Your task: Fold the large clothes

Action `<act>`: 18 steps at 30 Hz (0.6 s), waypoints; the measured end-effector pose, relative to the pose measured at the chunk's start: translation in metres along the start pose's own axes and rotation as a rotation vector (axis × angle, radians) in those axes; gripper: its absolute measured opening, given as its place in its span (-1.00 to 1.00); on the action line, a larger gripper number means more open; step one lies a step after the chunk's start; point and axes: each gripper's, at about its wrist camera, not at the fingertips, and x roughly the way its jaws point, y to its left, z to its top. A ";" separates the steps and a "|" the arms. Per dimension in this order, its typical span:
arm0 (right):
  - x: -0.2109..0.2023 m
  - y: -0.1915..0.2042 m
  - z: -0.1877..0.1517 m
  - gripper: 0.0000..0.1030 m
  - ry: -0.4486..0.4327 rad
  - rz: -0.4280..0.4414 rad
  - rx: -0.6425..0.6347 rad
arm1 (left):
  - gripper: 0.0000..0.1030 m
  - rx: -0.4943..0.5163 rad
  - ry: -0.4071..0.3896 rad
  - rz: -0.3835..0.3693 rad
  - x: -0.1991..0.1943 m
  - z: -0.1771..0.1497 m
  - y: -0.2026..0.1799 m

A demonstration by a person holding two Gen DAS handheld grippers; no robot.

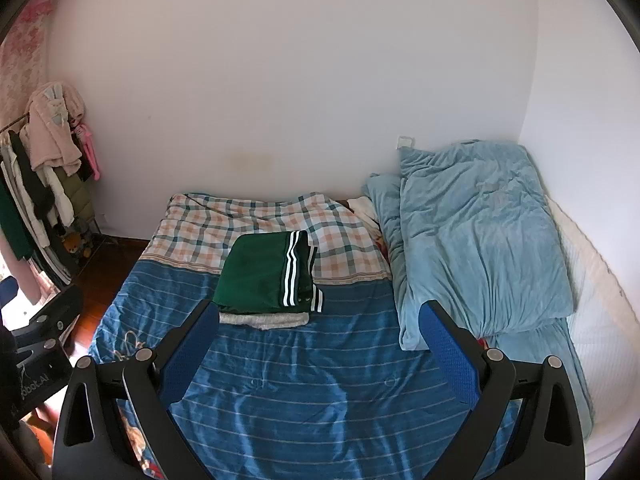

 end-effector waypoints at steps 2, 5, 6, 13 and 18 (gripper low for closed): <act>0.000 0.000 0.000 0.97 0.000 -0.001 0.001 | 0.99 0.000 0.001 0.000 0.000 0.000 0.000; 0.000 0.000 -0.001 0.97 0.002 0.000 0.002 | 0.99 -0.001 0.000 0.000 0.000 0.000 0.000; 0.001 0.000 0.000 0.97 0.002 0.000 0.001 | 0.99 0.000 -0.001 -0.001 0.000 0.000 0.000; 0.003 0.002 0.002 0.97 0.001 0.007 -0.002 | 0.99 0.002 0.001 0.000 0.001 0.001 -0.001; 0.006 0.005 0.004 0.97 -0.004 0.013 -0.004 | 0.99 0.000 -0.001 0.006 0.000 0.003 -0.001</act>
